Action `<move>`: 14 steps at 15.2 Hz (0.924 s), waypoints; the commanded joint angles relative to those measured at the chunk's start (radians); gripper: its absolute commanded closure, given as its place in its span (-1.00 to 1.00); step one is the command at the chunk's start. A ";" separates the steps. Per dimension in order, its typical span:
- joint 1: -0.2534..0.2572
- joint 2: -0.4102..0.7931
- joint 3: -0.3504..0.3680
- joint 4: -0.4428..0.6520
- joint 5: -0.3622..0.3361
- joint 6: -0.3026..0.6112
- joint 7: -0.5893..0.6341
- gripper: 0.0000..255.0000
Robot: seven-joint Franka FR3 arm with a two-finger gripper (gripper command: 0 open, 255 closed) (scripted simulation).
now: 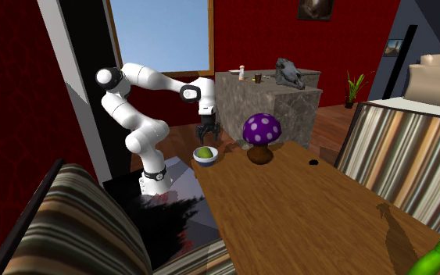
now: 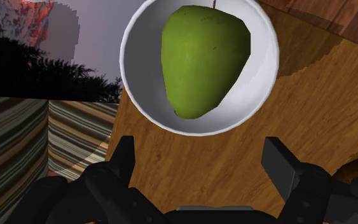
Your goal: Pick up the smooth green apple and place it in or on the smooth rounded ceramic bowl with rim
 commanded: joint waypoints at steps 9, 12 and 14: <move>-0.010 -0.023 -0.049 0.112 -0.042 -0.133 0.006 -1.00; -0.010 -0.023 -0.049 0.112 -0.042 -0.133 0.006 -1.00; -0.010 -0.023 -0.049 0.112 -0.042 -0.133 0.006 -1.00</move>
